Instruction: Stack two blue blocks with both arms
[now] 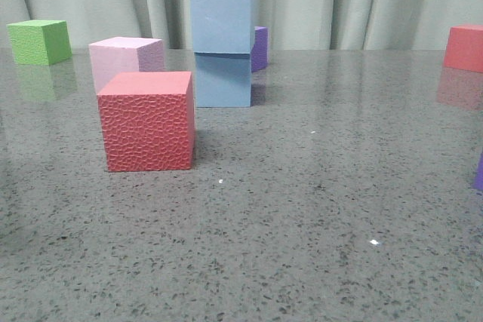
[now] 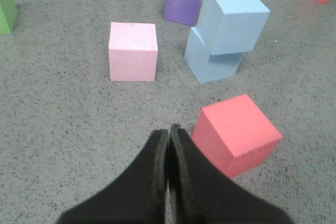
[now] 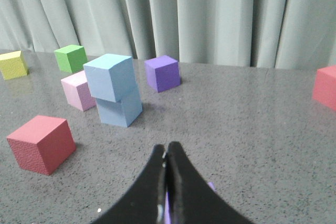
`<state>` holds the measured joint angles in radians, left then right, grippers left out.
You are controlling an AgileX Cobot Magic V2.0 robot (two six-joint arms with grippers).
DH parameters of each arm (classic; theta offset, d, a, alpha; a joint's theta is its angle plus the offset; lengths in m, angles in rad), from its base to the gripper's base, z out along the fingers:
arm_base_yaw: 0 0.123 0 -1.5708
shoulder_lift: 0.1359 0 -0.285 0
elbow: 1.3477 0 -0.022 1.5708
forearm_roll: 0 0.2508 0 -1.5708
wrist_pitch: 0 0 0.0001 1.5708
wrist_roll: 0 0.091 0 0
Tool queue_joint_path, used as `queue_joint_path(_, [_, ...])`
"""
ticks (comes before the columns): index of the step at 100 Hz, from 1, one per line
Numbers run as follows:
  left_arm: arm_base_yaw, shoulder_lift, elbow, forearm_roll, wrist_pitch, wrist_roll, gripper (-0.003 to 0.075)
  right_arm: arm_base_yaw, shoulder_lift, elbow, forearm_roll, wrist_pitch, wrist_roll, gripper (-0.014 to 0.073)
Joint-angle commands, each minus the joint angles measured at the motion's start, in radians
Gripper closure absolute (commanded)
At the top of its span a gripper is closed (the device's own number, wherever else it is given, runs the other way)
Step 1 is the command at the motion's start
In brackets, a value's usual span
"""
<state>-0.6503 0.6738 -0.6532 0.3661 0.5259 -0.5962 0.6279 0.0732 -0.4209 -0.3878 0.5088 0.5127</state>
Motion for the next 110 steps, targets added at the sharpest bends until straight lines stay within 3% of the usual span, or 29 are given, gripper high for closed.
queue_joint_path(1, [-0.008, -0.054, 0.040, 0.021, -0.133, -0.004, 0.0739, -0.001, -0.011, -0.016, -0.047, -0.085, -0.005, 0.0662])
queue_joint_path(20, [-0.008, -0.114, 0.104, 0.005, -0.140, -0.004, 0.0739, -0.001, -0.019, -0.016, -0.048, -0.103, -0.005, 0.0662])
queue_joint_path(110, [-0.003, -0.112, 0.104, 0.008, -0.154, -0.004, 0.0739, -0.001, -0.019, -0.016, -0.048, -0.103, -0.005, 0.0662])
